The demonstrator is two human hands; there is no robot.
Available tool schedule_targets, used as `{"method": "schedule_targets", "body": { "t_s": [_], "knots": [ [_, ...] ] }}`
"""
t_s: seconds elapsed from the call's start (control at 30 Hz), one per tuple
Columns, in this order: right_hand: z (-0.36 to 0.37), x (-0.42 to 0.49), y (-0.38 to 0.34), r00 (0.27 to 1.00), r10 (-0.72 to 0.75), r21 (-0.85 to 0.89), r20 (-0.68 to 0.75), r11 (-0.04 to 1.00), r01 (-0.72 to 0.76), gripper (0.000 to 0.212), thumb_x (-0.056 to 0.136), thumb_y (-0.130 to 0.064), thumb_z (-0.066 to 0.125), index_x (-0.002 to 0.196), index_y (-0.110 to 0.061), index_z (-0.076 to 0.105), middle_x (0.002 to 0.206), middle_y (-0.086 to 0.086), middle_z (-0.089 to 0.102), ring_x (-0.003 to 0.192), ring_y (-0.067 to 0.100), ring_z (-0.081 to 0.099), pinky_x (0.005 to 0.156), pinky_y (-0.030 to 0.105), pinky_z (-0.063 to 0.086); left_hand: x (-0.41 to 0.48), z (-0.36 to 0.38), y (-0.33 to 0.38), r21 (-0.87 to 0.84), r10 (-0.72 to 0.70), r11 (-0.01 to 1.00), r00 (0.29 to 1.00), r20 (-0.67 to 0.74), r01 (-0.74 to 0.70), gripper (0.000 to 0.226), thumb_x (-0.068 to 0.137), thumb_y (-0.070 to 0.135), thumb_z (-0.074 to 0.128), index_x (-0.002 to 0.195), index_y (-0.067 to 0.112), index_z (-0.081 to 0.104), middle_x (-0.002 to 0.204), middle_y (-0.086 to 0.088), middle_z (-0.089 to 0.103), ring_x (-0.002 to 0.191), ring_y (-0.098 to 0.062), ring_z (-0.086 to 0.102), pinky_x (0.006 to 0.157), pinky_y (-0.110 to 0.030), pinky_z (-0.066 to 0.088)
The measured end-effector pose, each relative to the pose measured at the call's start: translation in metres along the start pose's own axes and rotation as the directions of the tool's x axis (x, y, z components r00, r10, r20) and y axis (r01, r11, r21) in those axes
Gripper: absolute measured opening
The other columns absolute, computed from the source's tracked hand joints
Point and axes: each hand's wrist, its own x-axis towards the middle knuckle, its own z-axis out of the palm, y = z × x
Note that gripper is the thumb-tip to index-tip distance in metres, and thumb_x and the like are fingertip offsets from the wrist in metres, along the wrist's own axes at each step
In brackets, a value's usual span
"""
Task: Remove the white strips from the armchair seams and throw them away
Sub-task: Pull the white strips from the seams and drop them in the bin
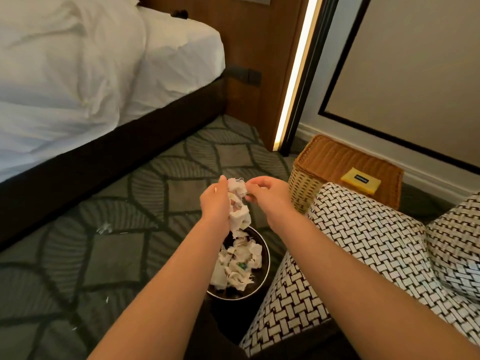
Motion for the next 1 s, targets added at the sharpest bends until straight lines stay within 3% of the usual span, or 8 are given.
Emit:
{"method": "schedule_targets", "body": {
  "t_s": [0.17, 0.3, 0.4, 0.5, 0.63, 0.73, 0.83, 1.0],
  "knots": [
    [0.007, 0.022, 0.028, 0.997, 0.075, -0.019, -0.030, 0.997, -0.075, 0.010, 0.086, -0.010, 0.061, 0.080, -0.017, 0.067, 0.081, 0.001, 0.067, 0.069, 0.011, 0.063, 0.073, 0.026, 0.054, 0.031, 0.006, -0.020, 0.010, 0.010, 1.000, 0.998, -0.055, -0.009, 0.024, 0.095, 0.032, 0.047, 0.102, 0.013, 0.060, 0.101, -0.010, 0.065, 0.094, -0.024, 0.063, 0.081, -0.037, 0.052],
    [0.005, 0.034, 0.050, 0.992, 0.120, -0.052, -0.038, 0.991, -0.122, 0.013, 0.086, -0.009, 0.059, 0.081, -0.018, 0.068, 0.087, 0.001, 0.067, 0.081, 0.014, 0.062, 0.076, 0.027, 0.052, 0.051, 0.010, -0.040, 0.014, -0.027, 1.000, 0.999, -0.043, 0.027, 0.022, 0.095, 0.026, 0.049, 0.115, 0.016, 0.050, 0.109, -0.010, 0.059, 0.096, -0.023, 0.059, 0.073, -0.032, 0.051],
    [0.002, 0.041, 0.069, 0.982, 0.186, 0.001, -0.028, 0.982, -0.186, 0.015, 0.087, -0.003, 0.057, 0.083, -0.013, 0.067, 0.083, 0.004, 0.066, 0.074, 0.014, 0.062, 0.071, 0.023, 0.054, 0.063, 0.010, -0.059, 0.039, -0.062, 0.997, 0.998, -0.015, 0.062, 0.028, 0.093, 0.016, 0.049, 0.120, 0.022, 0.043, 0.106, -0.006, 0.054, 0.095, -0.021, 0.057, 0.073, -0.032, 0.051],
    [0.003, 0.048, 0.091, 0.971, 0.237, 0.005, -0.022, 0.971, -0.237, 0.014, 0.085, -0.001, 0.058, 0.086, -0.010, 0.068, 0.090, 0.011, 0.069, 0.081, 0.020, 0.067, 0.079, 0.030, 0.056, 0.073, 0.008, -0.078, 0.083, -0.099, 0.992, 0.995, 0.032, 0.096, 0.039, 0.092, 0.005, 0.044, 0.126, 0.023, 0.039, 0.099, -0.003, 0.051, 0.097, -0.022, 0.056, 0.083, -0.038, 0.050],
    [0.009, 0.051, 0.108, 0.970, 0.243, -0.084, 0.016, 0.967, -0.241, 0.015, 0.081, -0.002, 0.061, 0.079, -0.015, 0.068, 0.090, 0.010, 0.069, 0.085, 0.023, 0.067, 0.082, 0.036, 0.056, 0.077, 0.006, -0.093, 0.238, -0.067, 0.970, 0.993, 0.094, 0.043, 0.030, 0.094, 0.008, 0.041, 0.119, 0.023, 0.040, 0.093, 0.001, 0.051, 0.084, -0.016, 0.054, 0.075, -0.035, 0.050],
    [0.014, 0.049, 0.113, 0.971, 0.233, -0.156, 0.050, 0.962, -0.223, 0.017, 0.081, 0.000, 0.059, 0.089, -0.012, 0.068, 0.088, 0.009, 0.067, 0.078, 0.019, 0.064, 0.074, 0.031, 0.055, 0.078, 0.003, -0.102, 0.394, 0.010, 0.915, 0.981, 0.195, -0.088, 0.022, 0.095, 0.011, 0.042, 0.116, 0.018, 0.041, 0.089, 0.003, 0.051, 0.077, -0.012, 0.051, 0.065, -0.029, 0.047],
    [0.018, 0.047, 0.115, 0.961, 0.270, -0.123, 0.064, 0.957, -0.261, 0.016, 0.084, -0.001, 0.056, 0.088, -0.012, 0.066, 0.080, 0.008, 0.064, 0.063, 0.014, 0.057, 0.072, 0.030, 0.053, 0.085, -0.002, -0.114, 0.596, 0.053, 0.779, 0.967, 0.249, -0.196, 0.026, 0.096, 0.013, 0.043, 0.121, 0.009, 0.041, 0.106, -0.008, 0.055, 0.086, -0.017, 0.050, 0.071, -0.028, 0.037],
    [0.014, 0.048, 0.124, 0.965, 0.250, -0.251, 0.083, 0.942, -0.223, 0.018, 0.088, -0.001, 0.053, 0.086, -0.013, 0.067, 0.087, 0.007, 0.065, 0.068, 0.013, 0.061, 0.071, 0.024, 0.054, 0.097, -0.013, -0.126, 0.735, 0.042, 0.661, 0.985, 0.169, -0.154, 0.029, 0.094, 0.017, 0.050, 0.120, 0.006, 0.046, 0.120, -0.016, 0.056, 0.104, -0.028, 0.054, 0.079, -0.031, 0.040]
  ]
}}
